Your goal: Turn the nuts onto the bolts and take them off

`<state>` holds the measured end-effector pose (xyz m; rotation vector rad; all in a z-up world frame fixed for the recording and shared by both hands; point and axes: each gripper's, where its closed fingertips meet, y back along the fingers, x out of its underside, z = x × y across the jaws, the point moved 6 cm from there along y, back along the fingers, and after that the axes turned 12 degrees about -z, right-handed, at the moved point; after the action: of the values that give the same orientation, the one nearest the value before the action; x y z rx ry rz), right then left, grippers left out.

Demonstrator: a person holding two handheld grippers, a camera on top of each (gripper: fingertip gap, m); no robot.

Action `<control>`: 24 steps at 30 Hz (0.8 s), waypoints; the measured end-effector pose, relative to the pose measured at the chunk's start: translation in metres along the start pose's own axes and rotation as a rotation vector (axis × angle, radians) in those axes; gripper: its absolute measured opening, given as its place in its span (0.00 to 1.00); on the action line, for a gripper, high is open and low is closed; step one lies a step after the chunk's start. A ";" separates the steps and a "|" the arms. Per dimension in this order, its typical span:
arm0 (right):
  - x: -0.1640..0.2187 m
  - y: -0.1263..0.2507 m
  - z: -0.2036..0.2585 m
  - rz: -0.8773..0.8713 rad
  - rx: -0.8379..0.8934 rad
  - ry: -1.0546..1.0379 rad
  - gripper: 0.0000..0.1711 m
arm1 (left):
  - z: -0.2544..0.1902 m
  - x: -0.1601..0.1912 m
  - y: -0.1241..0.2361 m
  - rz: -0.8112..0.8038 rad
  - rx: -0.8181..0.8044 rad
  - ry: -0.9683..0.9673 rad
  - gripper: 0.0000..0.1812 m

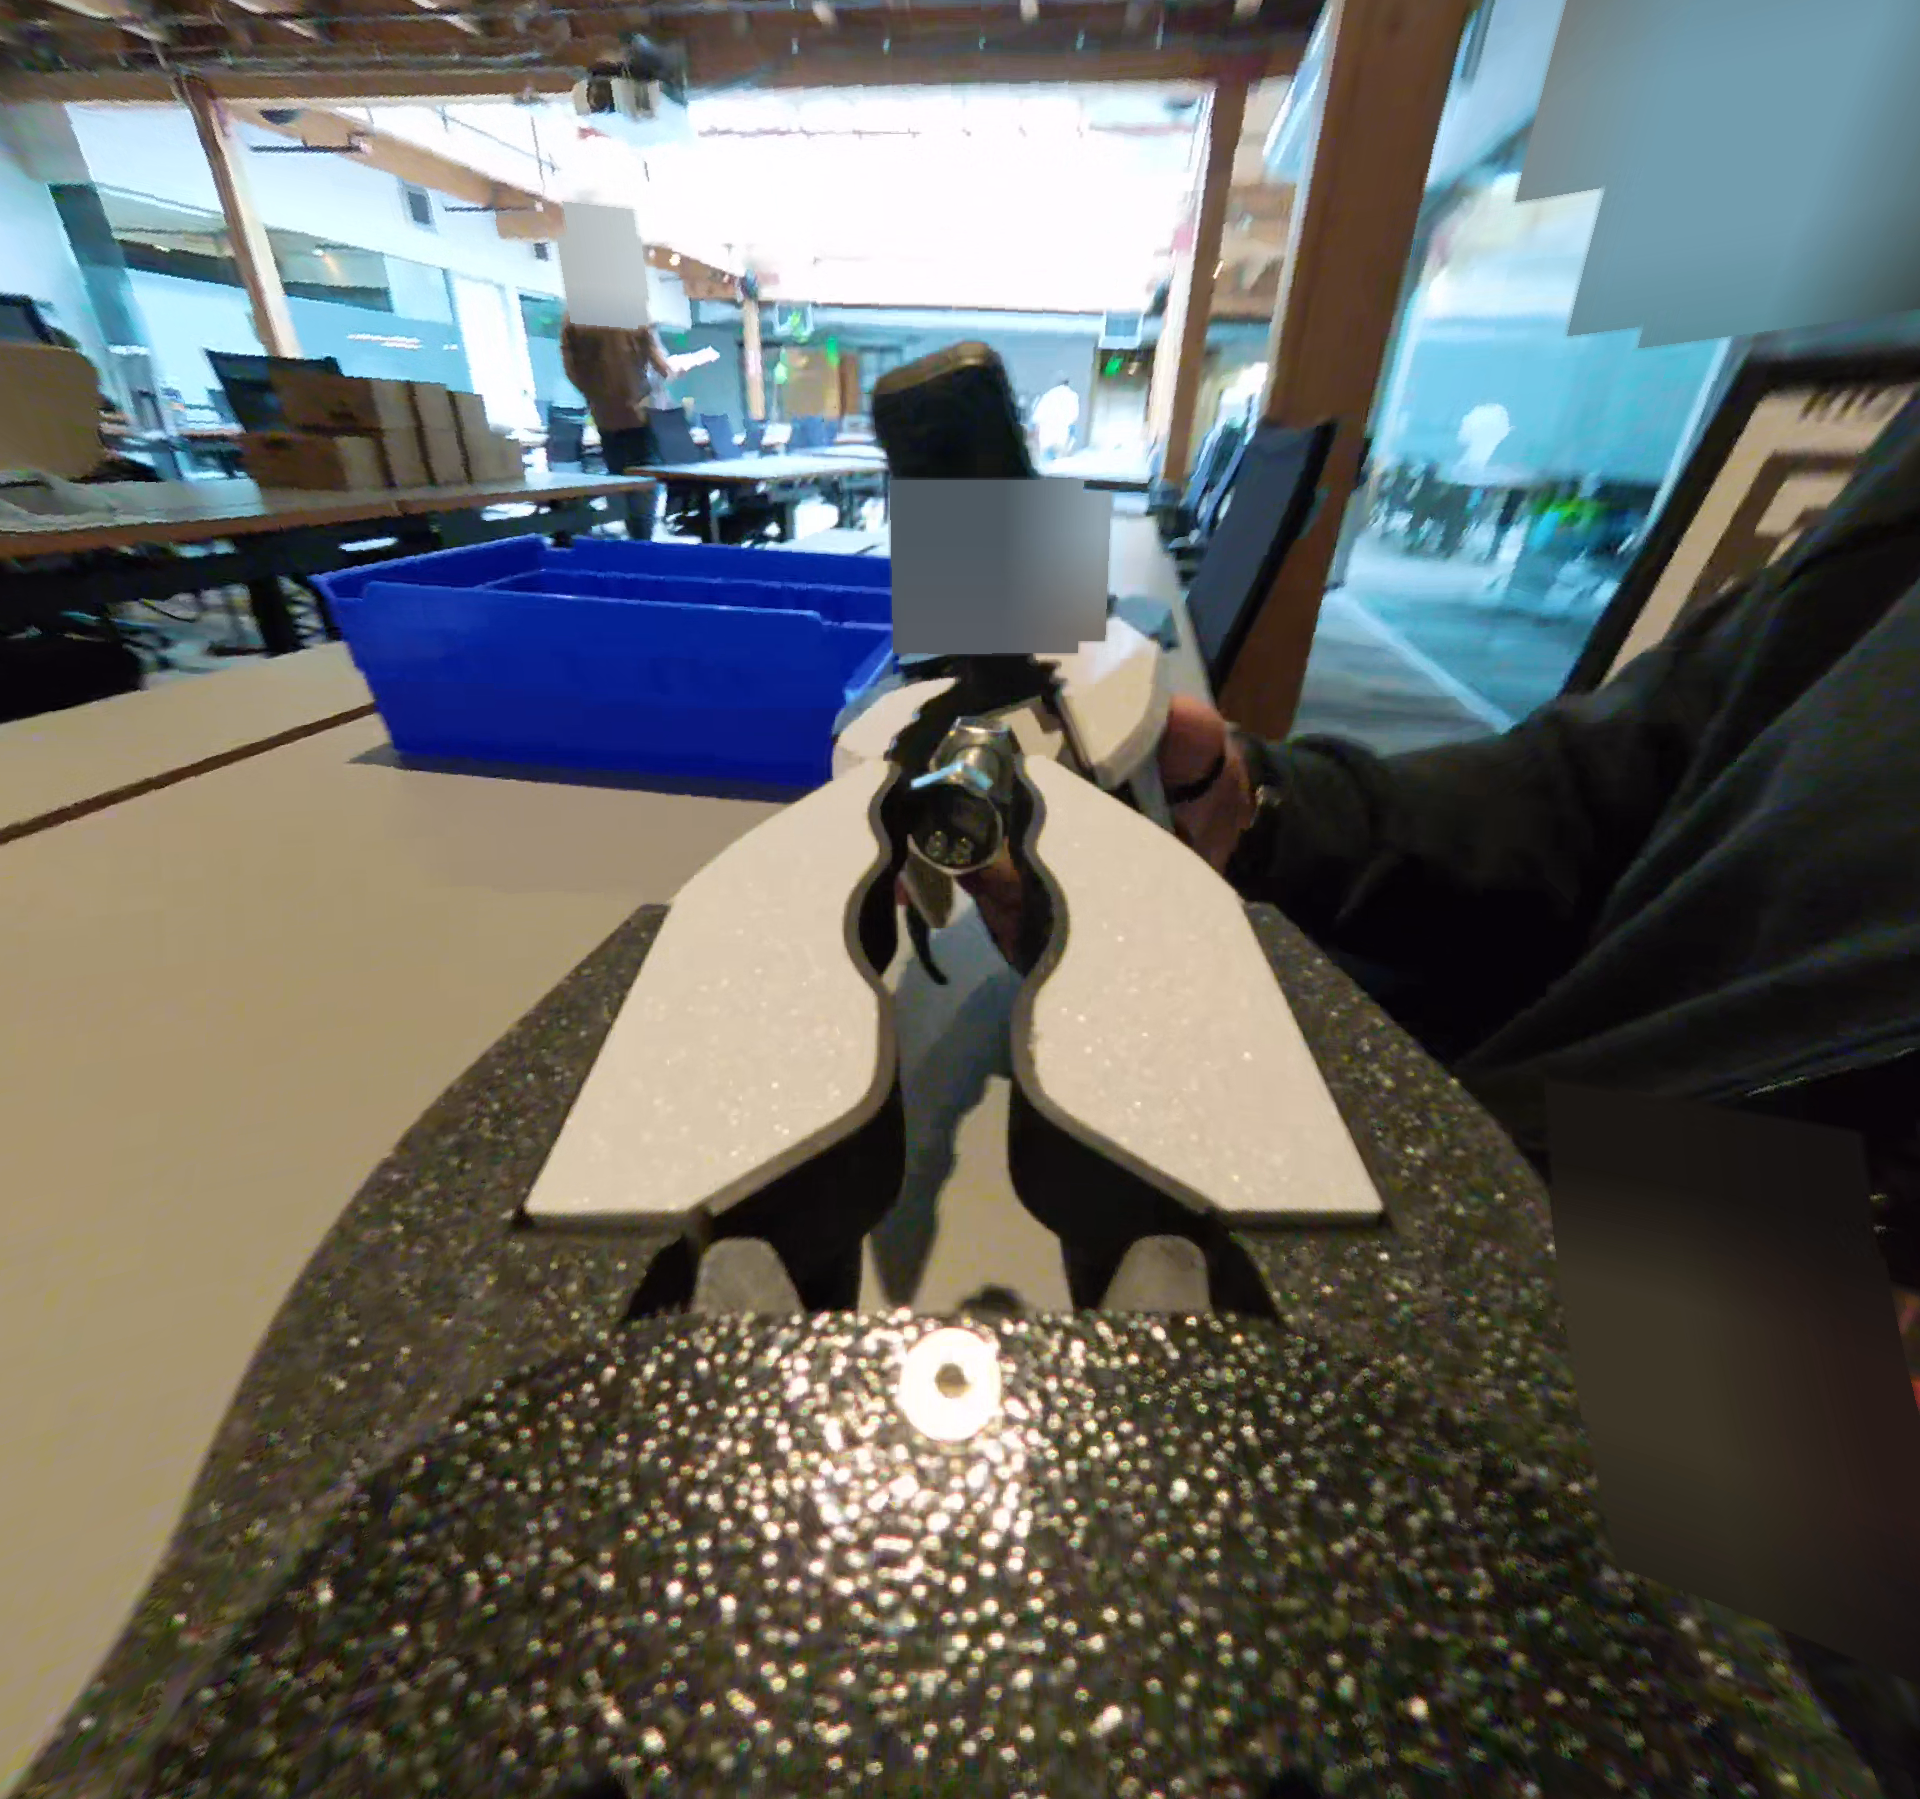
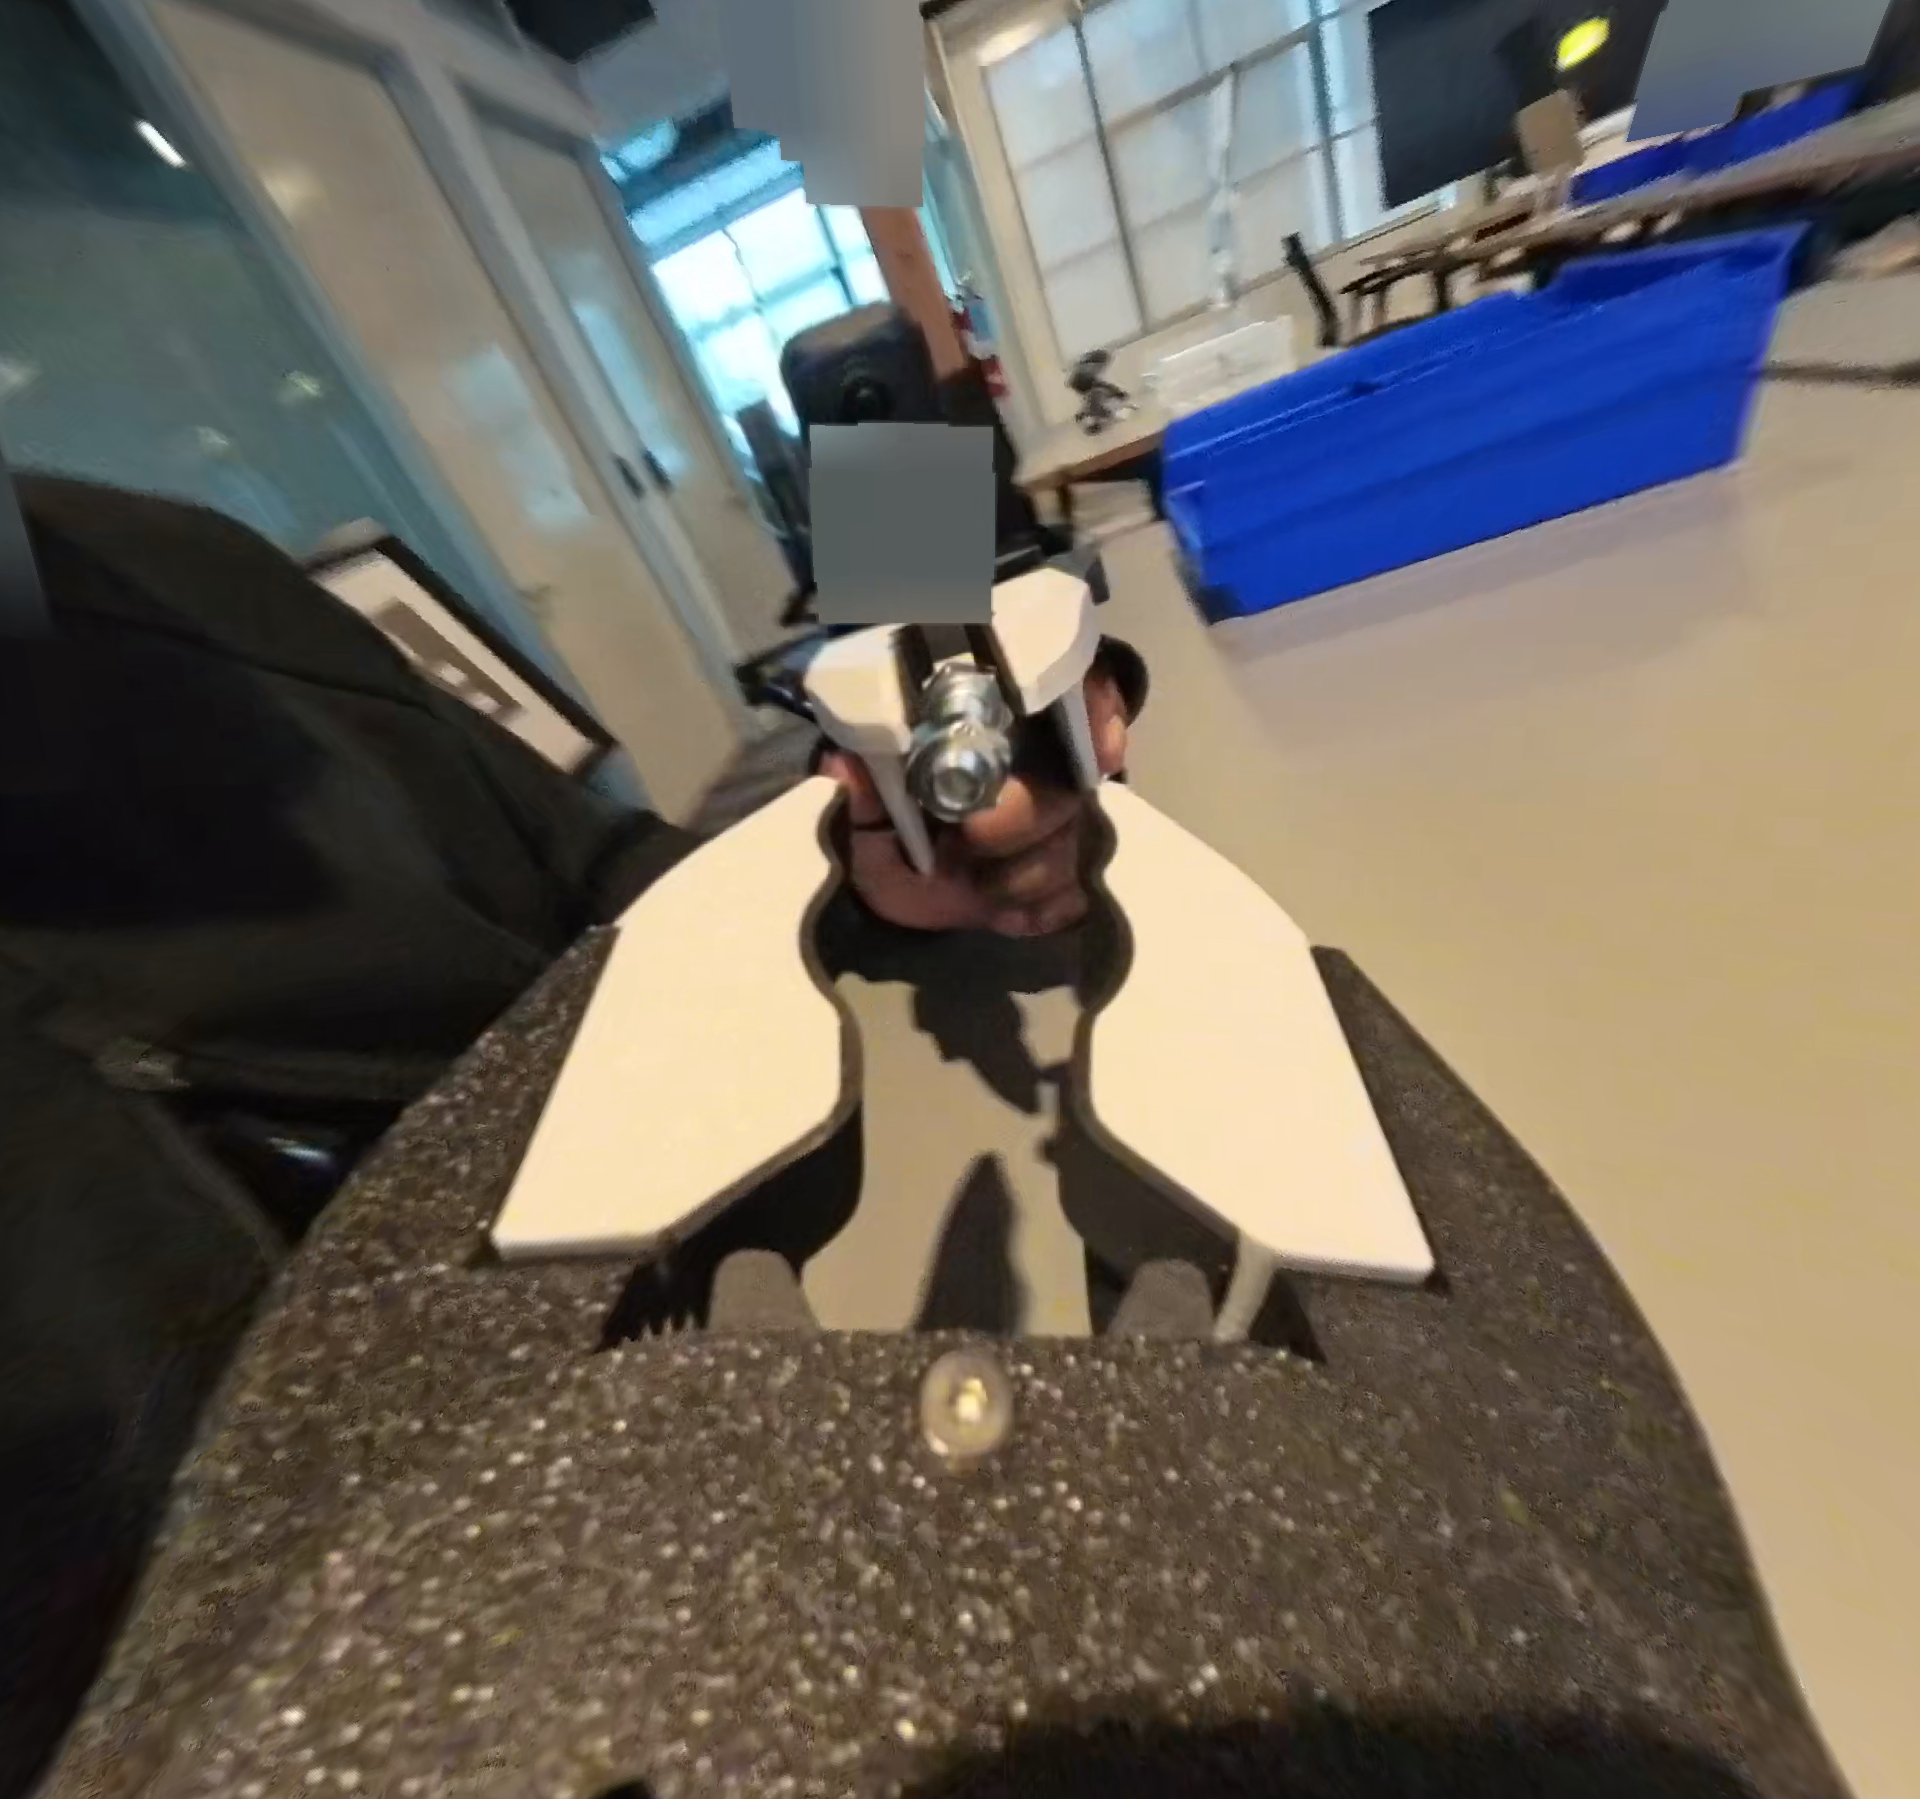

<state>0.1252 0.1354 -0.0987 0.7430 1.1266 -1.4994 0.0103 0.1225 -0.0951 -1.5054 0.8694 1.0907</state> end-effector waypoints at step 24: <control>0.003 0.007 -0.002 -0.039 -0.007 -0.127 0.11 | -0.004 0.008 -0.003 0.084 -0.006 -0.066 0.10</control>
<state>0.1307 0.1368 -0.1035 0.6152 1.0558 -1.5521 0.0160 0.1197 -0.1020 -1.4409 0.8908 1.1987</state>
